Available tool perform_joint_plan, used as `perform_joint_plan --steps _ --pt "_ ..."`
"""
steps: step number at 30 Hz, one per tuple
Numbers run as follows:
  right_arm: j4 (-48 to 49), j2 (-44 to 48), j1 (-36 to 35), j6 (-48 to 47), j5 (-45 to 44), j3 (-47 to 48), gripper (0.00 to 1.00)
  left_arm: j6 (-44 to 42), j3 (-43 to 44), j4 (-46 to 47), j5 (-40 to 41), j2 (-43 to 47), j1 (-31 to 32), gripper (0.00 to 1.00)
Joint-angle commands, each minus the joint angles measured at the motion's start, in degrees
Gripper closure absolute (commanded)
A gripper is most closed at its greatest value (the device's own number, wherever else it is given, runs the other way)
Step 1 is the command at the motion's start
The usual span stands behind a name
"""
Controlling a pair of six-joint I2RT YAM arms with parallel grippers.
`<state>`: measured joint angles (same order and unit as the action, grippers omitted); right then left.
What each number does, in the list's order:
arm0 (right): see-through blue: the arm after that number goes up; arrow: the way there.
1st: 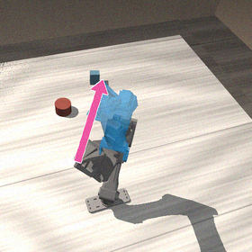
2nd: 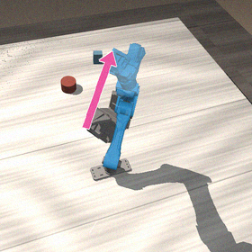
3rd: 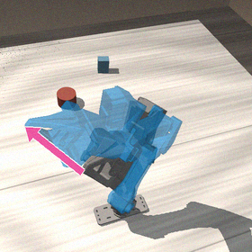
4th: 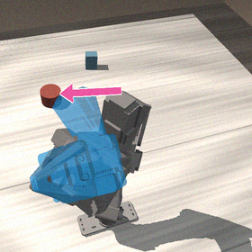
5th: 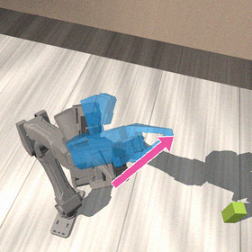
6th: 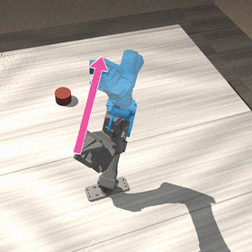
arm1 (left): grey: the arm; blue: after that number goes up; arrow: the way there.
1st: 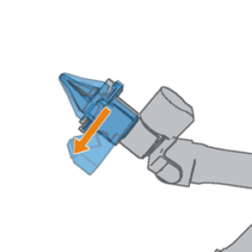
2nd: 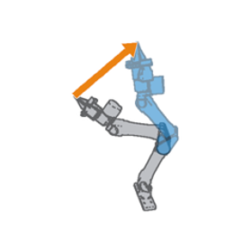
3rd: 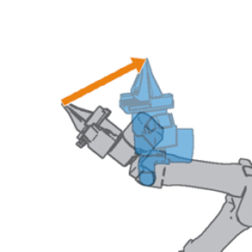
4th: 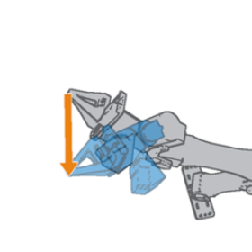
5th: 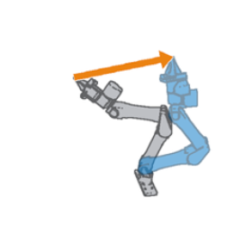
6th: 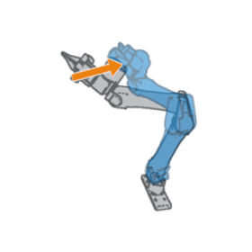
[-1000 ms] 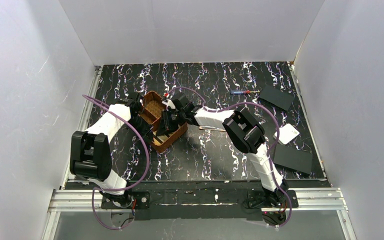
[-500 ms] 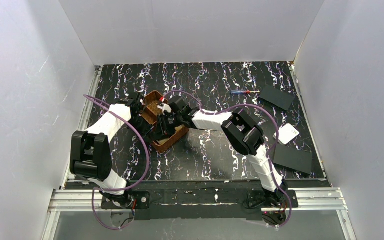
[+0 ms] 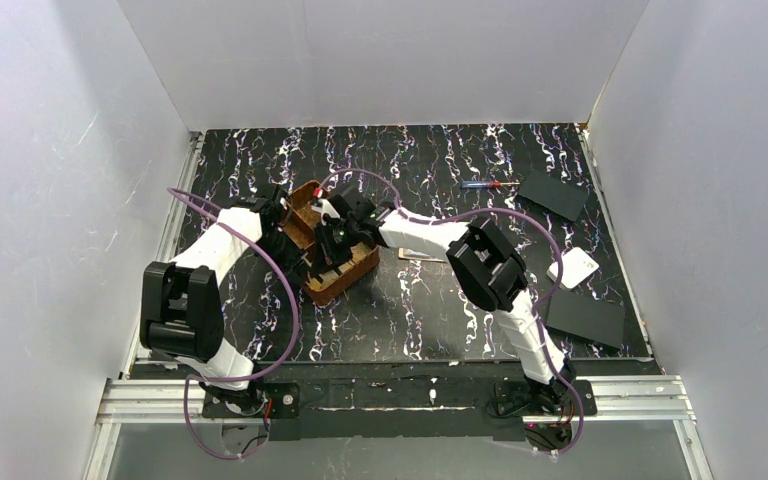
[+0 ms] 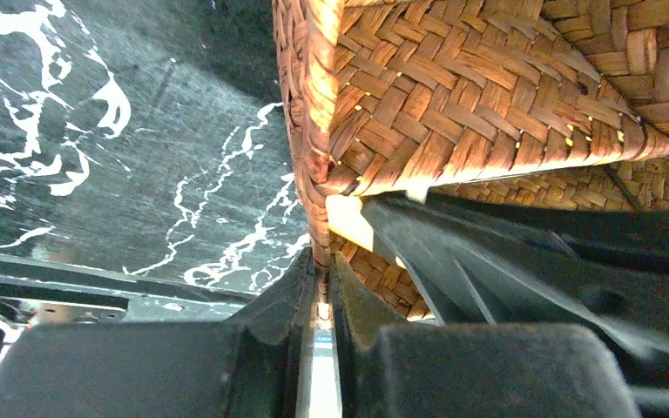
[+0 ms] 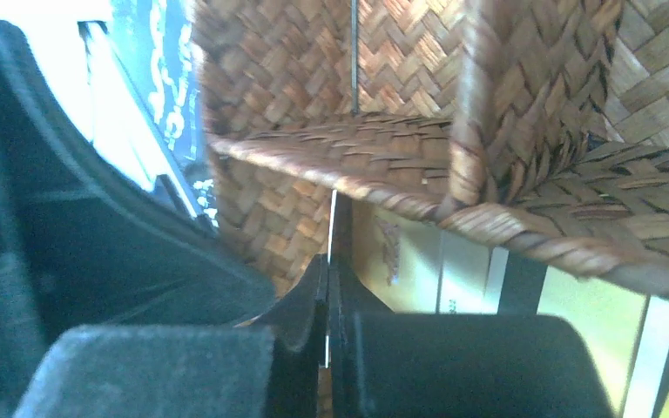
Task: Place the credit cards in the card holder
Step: Pick up the credit card from the storage box.
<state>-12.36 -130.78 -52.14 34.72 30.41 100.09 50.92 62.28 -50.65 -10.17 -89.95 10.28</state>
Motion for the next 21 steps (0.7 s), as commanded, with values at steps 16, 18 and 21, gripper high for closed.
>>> perform_joint_plan --steps 16,18,21 --pt "21.47 8.09 13.2 30.74 23.89 -2.52 0.99 -12.88 7.18 -11.54 4.76 -1.34 -3.6 0.78" --pt "33.01 9.98 13.96 41.27 25.37 -7.75 0.99 -12.09 9.27 -12.63 2.96 -1.19 -3.6 0.69" --pt "48.73 11.59 15.77 55.36 26.97 -14.16 0.99 -10.65 12.7 -14.8 1.13 -0.92 -3.6 0.56"
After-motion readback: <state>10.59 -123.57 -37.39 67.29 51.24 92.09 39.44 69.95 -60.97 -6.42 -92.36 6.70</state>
